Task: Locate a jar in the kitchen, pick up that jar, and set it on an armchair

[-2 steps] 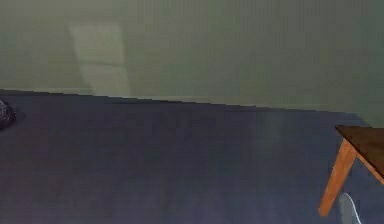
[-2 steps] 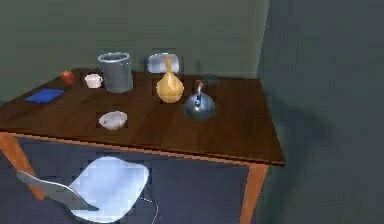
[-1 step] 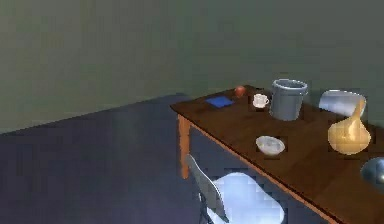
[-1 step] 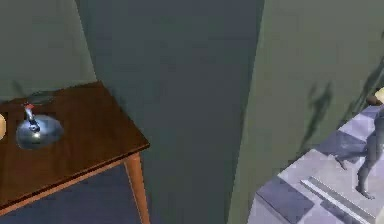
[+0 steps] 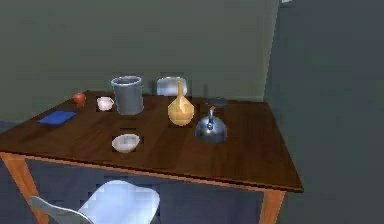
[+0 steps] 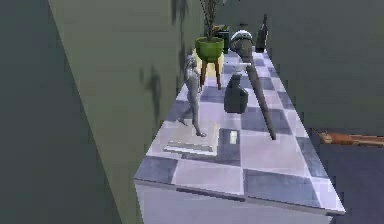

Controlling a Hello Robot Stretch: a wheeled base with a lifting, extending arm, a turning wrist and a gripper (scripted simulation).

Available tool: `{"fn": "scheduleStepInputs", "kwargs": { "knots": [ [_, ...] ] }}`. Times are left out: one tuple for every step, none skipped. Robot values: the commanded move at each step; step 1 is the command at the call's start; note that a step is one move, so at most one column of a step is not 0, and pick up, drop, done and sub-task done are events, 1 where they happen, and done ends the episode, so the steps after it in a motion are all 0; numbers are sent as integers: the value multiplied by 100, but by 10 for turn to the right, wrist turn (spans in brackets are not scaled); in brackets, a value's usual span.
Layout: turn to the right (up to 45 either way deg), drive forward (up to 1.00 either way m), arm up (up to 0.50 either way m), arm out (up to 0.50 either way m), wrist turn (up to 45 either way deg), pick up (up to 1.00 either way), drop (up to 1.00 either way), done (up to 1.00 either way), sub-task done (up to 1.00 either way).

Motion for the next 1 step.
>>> {"fn": "scheduleStepInputs", "kwargs": {
  "knots": [
    [90,0,0,0,0,0,0,0,0]
  ]
}}
